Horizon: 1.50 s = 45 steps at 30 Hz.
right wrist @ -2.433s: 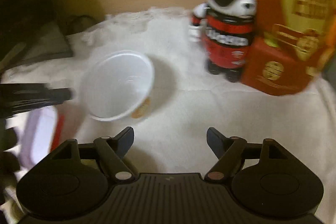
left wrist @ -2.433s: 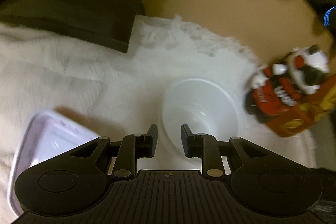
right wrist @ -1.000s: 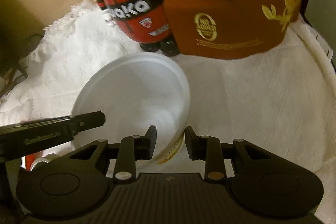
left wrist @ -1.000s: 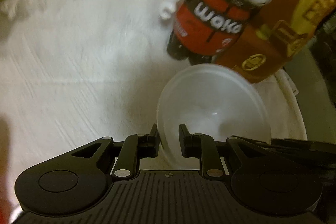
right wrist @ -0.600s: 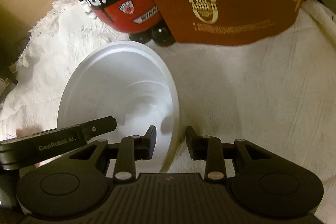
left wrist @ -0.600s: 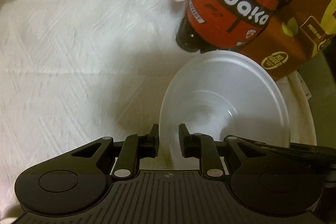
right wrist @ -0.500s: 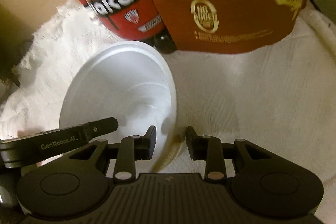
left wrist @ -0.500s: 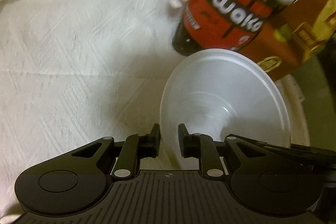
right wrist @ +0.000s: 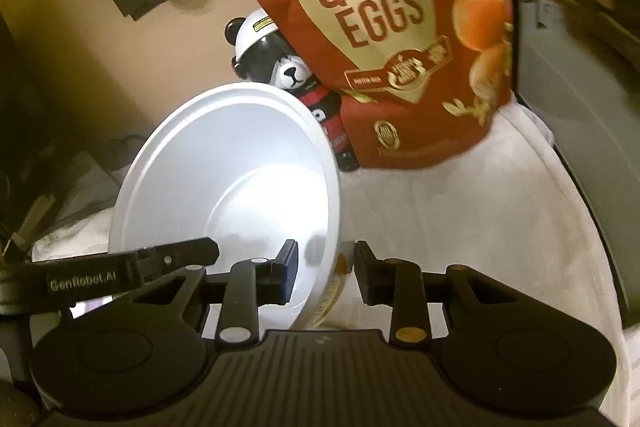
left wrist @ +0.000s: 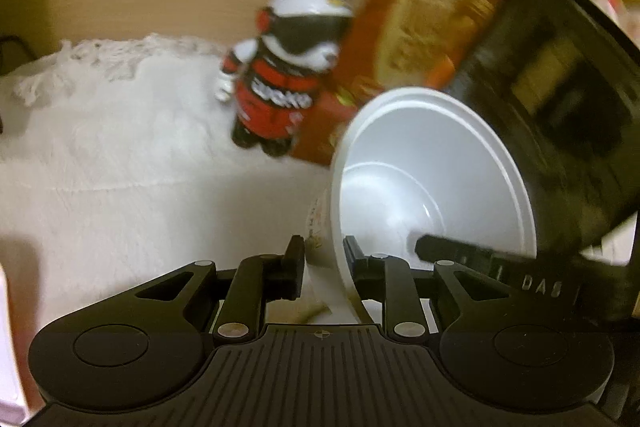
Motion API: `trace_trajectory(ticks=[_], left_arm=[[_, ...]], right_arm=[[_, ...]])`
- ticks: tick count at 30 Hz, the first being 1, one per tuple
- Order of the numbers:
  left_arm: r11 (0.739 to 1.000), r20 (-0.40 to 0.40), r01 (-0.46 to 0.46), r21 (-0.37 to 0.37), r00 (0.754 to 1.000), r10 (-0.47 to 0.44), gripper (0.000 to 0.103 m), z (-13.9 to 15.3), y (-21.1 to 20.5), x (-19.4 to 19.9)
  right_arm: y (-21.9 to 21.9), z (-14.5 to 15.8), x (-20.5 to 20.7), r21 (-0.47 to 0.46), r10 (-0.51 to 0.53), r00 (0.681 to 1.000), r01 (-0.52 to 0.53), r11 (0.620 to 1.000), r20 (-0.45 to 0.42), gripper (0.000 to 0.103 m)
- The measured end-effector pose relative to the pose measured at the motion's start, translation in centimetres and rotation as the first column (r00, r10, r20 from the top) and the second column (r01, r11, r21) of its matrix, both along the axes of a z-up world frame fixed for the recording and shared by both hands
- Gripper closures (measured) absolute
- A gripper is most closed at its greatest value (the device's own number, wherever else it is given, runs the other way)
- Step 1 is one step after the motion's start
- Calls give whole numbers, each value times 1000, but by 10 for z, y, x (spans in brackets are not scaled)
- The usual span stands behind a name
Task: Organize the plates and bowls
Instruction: 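Lower the white bowl into the blue bowl and open the left gripper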
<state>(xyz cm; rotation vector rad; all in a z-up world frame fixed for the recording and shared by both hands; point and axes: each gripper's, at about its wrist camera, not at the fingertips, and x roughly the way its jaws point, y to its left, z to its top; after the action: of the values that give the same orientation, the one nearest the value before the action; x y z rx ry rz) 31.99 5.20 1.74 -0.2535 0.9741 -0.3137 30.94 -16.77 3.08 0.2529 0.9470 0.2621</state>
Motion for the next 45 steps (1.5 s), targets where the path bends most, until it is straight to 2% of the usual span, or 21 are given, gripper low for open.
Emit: trace_trajectory(ticks=[8, 11, 14, 15, 19, 29, 38, 45], left_arm=[[997, -70, 80, 6, 994, -80, 79, -24, -6, -41], [997, -97, 79, -4, 992, -79, 79, -40, -3, -43], [999, -122, 47, 21, 992, -44, 79, -51, 4, -42], [999, -123, 40, 11, 992, -38, 82, -51, 7, -43], [999, -119, 33, 8, 992, -32, 81, -49, 10, -46], [995, -101, 63, 71, 993, -56, 82, -46, -5, -54], [993, -91, 50, 106, 995, -41, 82, -42, -6, -58], [995, -83, 38, 95, 996, -30, 82, -36, -1, -63]], right_arm=[[-2, -10, -60, -45, -30, 999, 29, 999, -15, 72], [-3, -27, -71, -39, -74, 997, 73, 997, -36, 72], [-1, -40, -75, -32, -109, 992, 107, 994, -59, 72], [0, -42, -77, -38, -111, 992, 109, 993, -57, 72], [9, -45, -79, -107, -112, 993, 108, 988, -32, 72], [4, -54, -71, -135, -136, 989, 127, 983, -64, 70], [5, -47, -73, -185, -119, 992, 111, 976, -35, 71], [1, -54, -76, -247, -116, 991, 95, 964, -69, 71]])
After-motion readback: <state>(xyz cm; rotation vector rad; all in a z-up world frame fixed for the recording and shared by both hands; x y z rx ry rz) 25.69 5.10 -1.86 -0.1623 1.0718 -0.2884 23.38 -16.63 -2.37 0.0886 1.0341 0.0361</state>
